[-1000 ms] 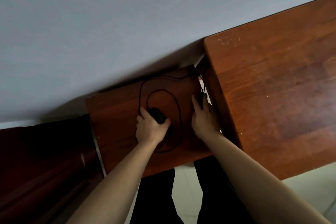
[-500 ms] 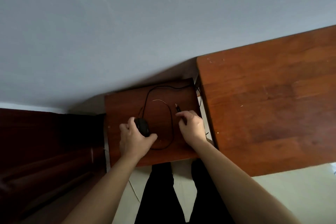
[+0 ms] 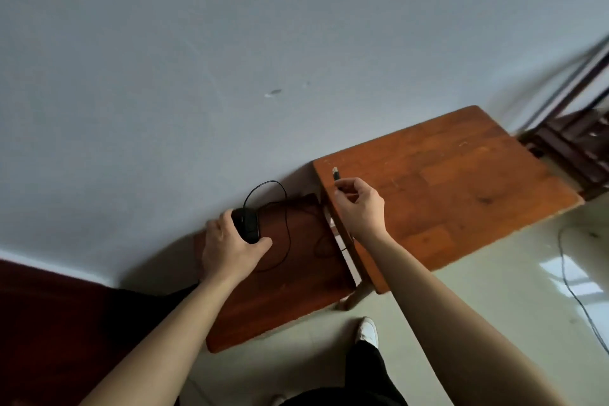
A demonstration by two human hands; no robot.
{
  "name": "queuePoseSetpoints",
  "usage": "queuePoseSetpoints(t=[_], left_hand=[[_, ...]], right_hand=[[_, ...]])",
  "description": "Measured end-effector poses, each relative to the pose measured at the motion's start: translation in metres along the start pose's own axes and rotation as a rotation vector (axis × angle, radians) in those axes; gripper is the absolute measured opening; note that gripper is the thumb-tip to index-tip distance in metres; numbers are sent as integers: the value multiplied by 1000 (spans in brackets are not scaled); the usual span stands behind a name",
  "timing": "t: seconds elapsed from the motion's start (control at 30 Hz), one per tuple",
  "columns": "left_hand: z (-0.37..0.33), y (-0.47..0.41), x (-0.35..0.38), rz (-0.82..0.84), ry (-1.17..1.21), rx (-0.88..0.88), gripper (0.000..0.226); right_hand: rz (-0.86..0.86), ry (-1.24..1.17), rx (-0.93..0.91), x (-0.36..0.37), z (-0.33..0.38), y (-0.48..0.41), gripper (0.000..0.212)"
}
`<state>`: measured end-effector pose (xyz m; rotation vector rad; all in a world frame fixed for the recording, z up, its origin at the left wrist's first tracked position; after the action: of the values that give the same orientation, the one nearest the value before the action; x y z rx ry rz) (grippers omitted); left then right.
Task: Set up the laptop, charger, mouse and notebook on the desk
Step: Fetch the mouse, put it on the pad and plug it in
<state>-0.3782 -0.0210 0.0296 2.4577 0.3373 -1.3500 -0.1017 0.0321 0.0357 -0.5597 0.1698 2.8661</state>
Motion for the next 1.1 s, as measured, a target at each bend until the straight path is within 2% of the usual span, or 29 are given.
queuePoseSetpoints(t=[0.1,0.3,0.57,0.77,1.1], left_hand=[[-11,18,-10,4,17,159,90],[-41,75,-18,25,105,430,88],[-161,174,3,125,155,806,86],[-283,261,48,194,216,932,87],[-461,379,183,304,230,1054,83]], right_hand=[[-137,-23,-24,-36,7,44,15],[-326,-42,64,-100,-12,140,18],[-637,-59,36,-253,-12,227,17],[-778,-69,45,-383,-48,275,20],[-998,-73,191,-612,-160,335,17]])
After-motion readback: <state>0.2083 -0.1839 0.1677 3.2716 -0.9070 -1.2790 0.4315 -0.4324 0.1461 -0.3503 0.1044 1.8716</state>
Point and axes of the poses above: each hand's wrist, its own y-axis away from the middle knuckle, its own x-axis out of the palm, z = x × y, the point moved 6 cm from there along -y, towards the middle knuckle, and after that the axes turned 1 degree about -y, right-handed, at the moved point
